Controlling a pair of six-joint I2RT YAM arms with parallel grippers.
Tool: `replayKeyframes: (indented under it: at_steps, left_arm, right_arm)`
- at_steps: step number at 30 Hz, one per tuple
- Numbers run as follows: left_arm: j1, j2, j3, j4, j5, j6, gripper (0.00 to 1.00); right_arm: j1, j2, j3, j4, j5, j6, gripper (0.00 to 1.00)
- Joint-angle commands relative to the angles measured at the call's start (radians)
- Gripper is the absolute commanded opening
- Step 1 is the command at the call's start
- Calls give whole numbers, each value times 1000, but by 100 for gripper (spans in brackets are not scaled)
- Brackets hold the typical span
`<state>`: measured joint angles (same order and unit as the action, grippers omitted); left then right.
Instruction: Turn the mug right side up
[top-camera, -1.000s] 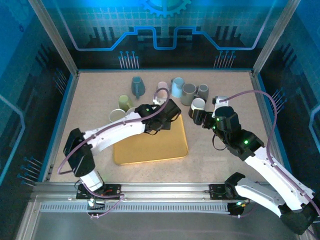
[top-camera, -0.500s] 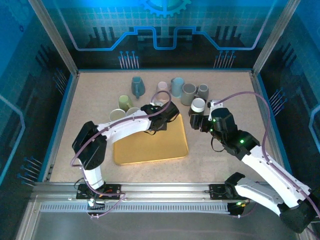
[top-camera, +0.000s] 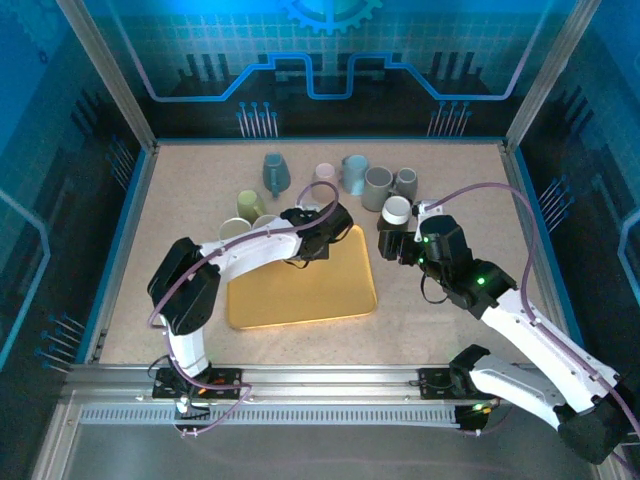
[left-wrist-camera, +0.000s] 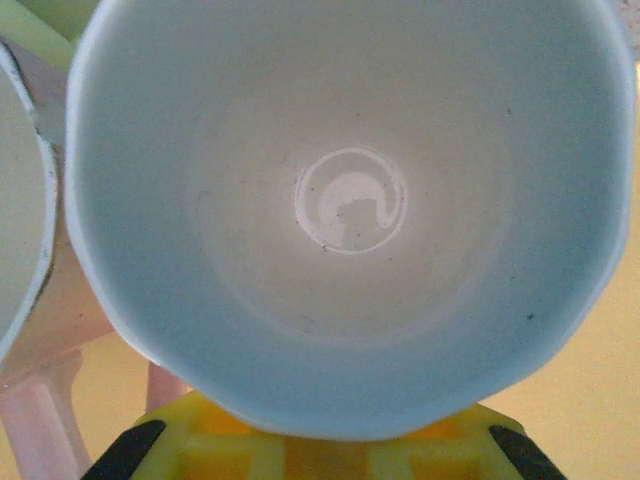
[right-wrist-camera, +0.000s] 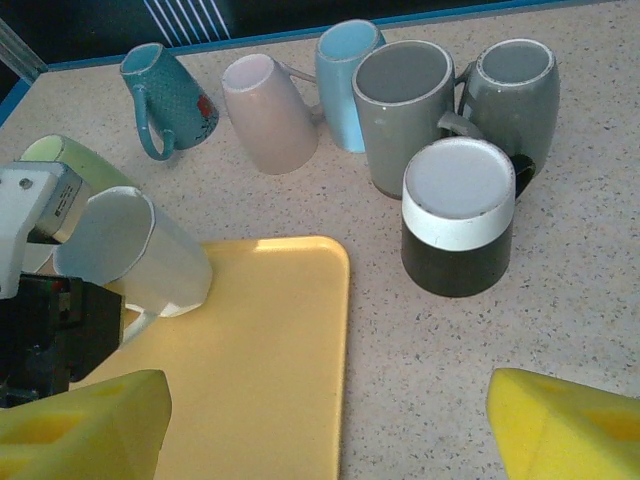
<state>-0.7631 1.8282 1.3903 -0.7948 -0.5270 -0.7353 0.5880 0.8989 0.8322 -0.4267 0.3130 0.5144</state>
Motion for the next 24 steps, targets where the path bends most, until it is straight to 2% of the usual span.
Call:
replayKeyframes:
  at_steps: [1,4,13,17,21,24]
  left_arm:
    - [3,1,-4,29,-54,-22,14]
    - [6,0,-7,13,-59,-35,14]
    - [4,-14,-33,17,-55,-56,27]
    - [5,-45,-37,21,-39,-57,28]
    - [2,-83,-36,15,-26,-59,38]
    - [-4,-109,-38,6,-20,-61,40]
  right_arm:
    - [-7,0,-2,11,-6,11,83]
    - [-7,0,-2,8,-1,13,84]
    - [-7,-5,-8,4,-2,25,85]
    - [-7,-15,-6,0,1,23,85]
    - [-7,-21,-4,-9,4,20,85]
    - [-7,-28,-5,-12,6,18,85]
